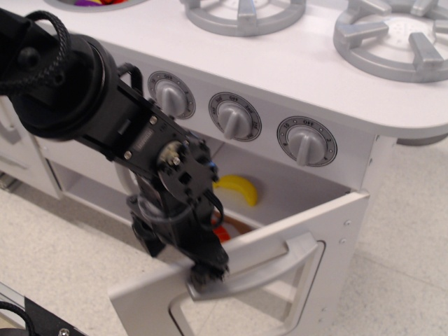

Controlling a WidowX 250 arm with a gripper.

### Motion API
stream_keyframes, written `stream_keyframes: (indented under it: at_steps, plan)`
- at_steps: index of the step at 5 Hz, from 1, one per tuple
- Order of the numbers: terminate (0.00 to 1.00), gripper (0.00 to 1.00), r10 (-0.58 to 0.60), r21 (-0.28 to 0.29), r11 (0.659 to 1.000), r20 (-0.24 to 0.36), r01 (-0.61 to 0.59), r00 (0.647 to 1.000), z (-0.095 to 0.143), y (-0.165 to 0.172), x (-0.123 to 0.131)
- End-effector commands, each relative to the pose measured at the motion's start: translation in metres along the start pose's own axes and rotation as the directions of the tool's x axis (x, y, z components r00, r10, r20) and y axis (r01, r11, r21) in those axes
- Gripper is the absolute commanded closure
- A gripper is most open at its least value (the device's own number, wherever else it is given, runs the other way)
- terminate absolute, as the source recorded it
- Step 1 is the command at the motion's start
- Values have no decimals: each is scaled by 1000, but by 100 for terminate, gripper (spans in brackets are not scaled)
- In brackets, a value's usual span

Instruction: Close oven

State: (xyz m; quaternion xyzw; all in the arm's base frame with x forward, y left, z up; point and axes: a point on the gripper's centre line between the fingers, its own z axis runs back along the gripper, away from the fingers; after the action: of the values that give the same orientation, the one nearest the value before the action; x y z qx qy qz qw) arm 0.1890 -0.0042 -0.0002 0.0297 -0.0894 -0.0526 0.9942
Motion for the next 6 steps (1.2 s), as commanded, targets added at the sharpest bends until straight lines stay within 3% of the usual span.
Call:
stream_keyframes:
  at_steps: [1,2,3,4,5,6]
  plan:
    - [0,0,105,-8,994,39,-104,994,21,40,23]
    - [0,0,142,-21,990,50,-141,989,47,50,30]
    - [0,0,182,-24,983,35,-182,983,58,49,24]
    - [0,0,229,-6,974,55,-229,972,54,39,11]
    - [0,0,281,-7,960,-19,-281,959,39,18,-11]
    - [0,0,353,-33,934,-56,-355,934,4,6,-20]
